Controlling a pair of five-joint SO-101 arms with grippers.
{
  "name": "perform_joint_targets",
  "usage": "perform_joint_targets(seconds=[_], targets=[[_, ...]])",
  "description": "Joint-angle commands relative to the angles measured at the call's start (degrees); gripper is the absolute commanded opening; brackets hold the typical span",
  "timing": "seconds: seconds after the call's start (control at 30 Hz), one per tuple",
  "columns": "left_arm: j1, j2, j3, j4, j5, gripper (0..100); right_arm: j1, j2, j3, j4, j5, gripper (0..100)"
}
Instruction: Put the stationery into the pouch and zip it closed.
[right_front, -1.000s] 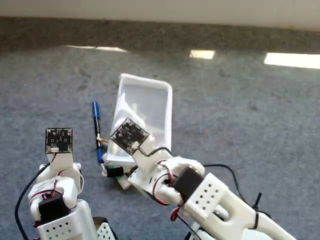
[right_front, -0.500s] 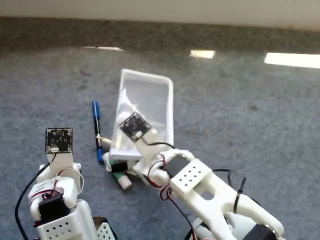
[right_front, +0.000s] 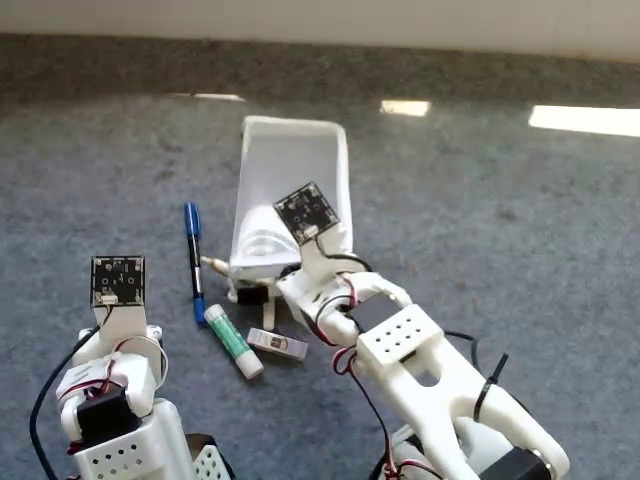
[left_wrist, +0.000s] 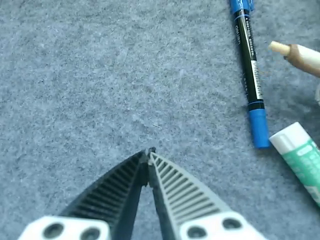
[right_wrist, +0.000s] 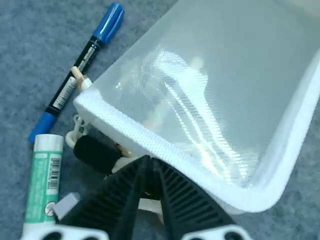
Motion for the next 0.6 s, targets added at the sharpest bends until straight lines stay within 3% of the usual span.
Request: perform_joint_targets(seconds=[0.0,0.23,0.37,0.57], targets=[[-0.40,-0.13,-1.89,0.09,-0.44,0,1.19,-0.48,-1.63,-2.33,-0.18,1.2],[-0.57,-0.13,-1.89,0.09,-0.44,0,-2.07,-5.14,-6.64,13.93,0.00,20.7],[-0.57,-0.13,-1.89,0.09,-0.44,0,-7.60,-5.05,-9.63,19.65,4.04,20.7],[-0.40,-0.13,-1.01,0.09,-0.44,0,-13.32,-1.36,-10.24,20.00,9.76,20.7]])
